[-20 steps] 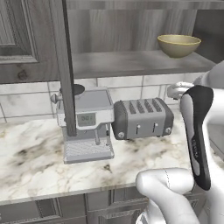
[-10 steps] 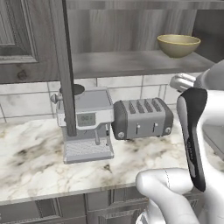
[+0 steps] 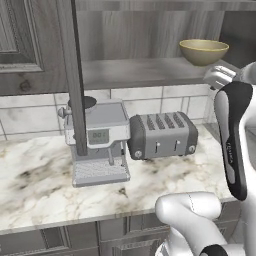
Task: Pick up the bowls from the cabinet and place each bowl in front of a stool on the dining counter.
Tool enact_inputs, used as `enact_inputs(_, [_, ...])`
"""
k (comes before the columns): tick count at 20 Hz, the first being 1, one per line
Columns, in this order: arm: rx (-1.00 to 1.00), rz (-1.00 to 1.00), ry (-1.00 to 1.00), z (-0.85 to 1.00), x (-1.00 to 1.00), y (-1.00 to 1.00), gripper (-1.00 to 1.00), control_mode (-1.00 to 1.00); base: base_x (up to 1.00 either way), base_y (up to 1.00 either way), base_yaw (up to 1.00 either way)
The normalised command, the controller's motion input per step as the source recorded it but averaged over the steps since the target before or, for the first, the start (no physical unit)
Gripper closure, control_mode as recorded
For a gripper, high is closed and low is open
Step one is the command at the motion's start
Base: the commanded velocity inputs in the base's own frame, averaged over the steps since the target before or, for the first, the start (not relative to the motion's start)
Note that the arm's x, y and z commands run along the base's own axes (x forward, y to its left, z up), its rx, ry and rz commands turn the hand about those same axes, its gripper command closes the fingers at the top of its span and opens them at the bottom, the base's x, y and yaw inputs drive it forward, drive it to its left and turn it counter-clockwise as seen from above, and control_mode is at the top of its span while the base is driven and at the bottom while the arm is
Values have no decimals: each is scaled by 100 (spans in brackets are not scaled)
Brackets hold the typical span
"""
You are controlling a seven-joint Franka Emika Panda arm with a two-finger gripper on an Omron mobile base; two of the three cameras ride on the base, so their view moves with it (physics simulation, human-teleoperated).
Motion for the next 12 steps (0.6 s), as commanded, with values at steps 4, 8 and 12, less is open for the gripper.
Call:
enact_inputs(4, [0,0,0,17,41,0,-100,-100,0,0,0])
enact_inputs(8, [0,-1,-3,2,41,0,-100,-100,0,0,0])
enact_inputs(12, [0,-4,-9,0,32,-3,-100,-100,0,0,0])
